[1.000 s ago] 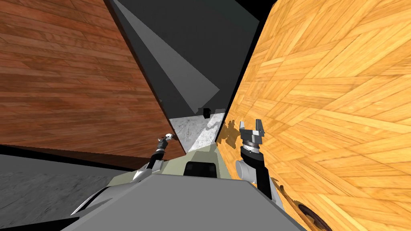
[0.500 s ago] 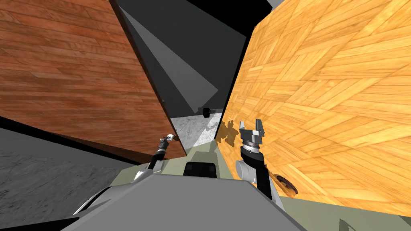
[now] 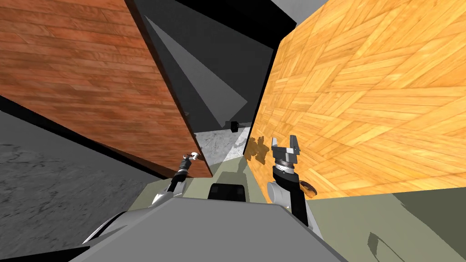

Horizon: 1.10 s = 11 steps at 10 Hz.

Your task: Pull the door open

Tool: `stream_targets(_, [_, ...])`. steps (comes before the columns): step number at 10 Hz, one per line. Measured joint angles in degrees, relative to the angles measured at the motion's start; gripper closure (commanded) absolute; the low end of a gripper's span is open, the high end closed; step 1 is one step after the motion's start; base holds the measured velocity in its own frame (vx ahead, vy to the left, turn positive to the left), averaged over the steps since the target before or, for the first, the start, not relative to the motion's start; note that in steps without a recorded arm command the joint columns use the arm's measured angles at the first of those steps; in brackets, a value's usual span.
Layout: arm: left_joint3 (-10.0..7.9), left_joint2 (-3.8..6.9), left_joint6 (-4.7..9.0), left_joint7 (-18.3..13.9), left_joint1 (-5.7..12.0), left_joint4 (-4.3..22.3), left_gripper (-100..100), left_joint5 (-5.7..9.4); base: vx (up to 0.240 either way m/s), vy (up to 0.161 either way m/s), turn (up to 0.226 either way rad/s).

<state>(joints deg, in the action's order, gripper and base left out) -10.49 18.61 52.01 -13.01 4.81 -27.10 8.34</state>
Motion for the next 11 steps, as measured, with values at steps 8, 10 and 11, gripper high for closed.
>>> stream_targets(8, [-0.06,0.15,0.01,0.0,-0.31,-0.4,100,-0.01,-0.186,0.019,0.008])
stream_targets(10, [-0.06,0.41,0.81,-0.1,0.6,1.4,100,-0.03,-0.169,0.025,0.011])
stream_targets(11, [-0.13,0.39,0.66,-0.1,0.21,1.0,100,0.0,-0.164,0.037,0.009])
